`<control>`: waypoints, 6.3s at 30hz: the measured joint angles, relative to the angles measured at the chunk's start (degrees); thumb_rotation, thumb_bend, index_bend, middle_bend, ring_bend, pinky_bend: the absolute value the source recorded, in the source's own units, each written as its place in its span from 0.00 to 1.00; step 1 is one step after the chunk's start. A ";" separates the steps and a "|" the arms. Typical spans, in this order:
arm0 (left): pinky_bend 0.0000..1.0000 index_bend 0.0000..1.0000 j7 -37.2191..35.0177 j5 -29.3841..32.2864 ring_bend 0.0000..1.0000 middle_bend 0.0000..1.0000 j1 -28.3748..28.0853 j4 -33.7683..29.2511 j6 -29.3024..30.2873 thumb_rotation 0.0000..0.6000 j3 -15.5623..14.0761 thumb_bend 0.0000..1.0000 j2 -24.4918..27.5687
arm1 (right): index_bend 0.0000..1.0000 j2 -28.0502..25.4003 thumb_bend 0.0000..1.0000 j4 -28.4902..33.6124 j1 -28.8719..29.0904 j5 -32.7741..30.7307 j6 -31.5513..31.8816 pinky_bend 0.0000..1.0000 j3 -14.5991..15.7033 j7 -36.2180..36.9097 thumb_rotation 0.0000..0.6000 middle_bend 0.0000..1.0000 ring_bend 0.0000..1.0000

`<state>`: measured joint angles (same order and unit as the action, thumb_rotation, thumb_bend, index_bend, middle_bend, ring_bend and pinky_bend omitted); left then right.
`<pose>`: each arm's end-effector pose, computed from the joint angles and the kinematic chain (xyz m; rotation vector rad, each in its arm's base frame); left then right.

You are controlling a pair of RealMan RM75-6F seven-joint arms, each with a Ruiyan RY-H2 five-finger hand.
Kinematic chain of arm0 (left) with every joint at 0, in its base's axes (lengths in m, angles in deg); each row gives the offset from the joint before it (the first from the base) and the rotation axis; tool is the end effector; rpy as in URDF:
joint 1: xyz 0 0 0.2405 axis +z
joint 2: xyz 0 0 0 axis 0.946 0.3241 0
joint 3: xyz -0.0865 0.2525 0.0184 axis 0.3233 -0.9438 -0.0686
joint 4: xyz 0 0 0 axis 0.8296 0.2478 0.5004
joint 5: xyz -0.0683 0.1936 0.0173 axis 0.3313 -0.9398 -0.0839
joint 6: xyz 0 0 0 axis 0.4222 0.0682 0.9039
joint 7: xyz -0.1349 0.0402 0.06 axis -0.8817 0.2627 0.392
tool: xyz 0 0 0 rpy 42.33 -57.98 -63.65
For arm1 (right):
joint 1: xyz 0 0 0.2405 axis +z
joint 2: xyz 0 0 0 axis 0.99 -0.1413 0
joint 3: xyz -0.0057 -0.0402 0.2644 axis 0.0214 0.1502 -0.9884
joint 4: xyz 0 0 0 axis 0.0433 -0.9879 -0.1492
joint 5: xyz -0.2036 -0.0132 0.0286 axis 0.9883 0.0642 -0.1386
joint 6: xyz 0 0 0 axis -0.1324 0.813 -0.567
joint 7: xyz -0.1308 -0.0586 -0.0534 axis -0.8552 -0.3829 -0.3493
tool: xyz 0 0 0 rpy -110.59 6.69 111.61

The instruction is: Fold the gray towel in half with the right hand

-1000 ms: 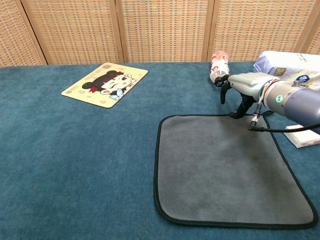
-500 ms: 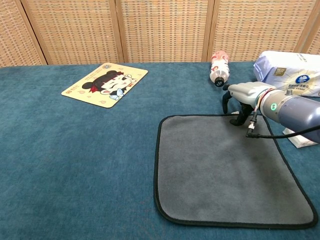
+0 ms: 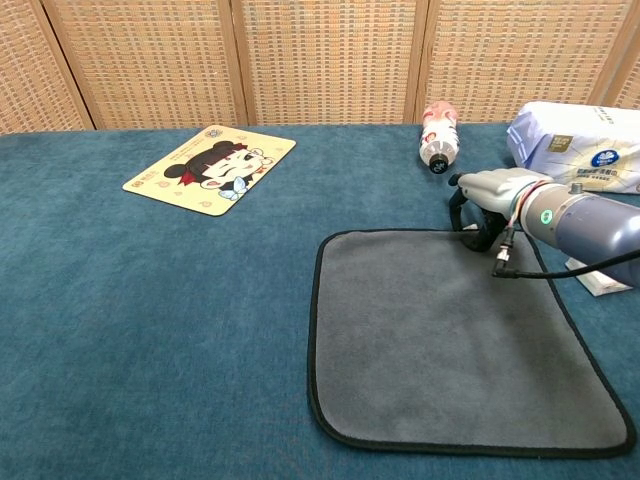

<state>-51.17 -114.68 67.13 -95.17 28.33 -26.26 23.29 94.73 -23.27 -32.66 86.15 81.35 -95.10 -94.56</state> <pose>-0.3335 0.1878 0.1773 -1.3192 -0.9061 -0.7740 -0.1934 -0.4243 -0.0604 1.6954 -0.9648 0.5740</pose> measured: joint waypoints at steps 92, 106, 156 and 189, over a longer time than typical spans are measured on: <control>0.00 0.00 -3.26 -7.97 0.00 0.00 2.04 -1.52 4.57 1.00 -2.92 0.17 2.04 | 0.60 -19.67 0.55 29.97 -25.26 51.14 21.54 0.00 27.48 11.50 1.00 0.00 0.00; 0.00 0.00 -3.31 -8.00 0.00 0.00 2.07 -1.55 4.53 1.00 -2.93 0.17 2.05 | 0.14 -19.91 0.33 28.99 -26.34 53.13 20.46 0.00 27.67 11.40 1.00 0.00 0.00; 0.00 0.00 -3.22 -6.13 0.00 0.00 1.71 -0.89 3.49 1.00 -2.15 0.17 1.77 | 0.41 -7.01 0.30 33.72 -20.17 44.87 9.68 0.00 16.83 5.43 1.00 0.00 0.00; 0.00 0.00 -3.51 -5.94 0.00 0.00 1.73 -0.86 3.50 1.00 -2.05 0.17 1.86 | 0.50 -5.16 0.43 29.76 -19.89 46.65 11.31 0.00 19.08 4.64 1.00 0.00 0.00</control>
<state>-54.68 -120.63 68.86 -96.04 31.84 -28.31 25.15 89.57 6.49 -52.55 132.80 92.66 -76.03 -89.93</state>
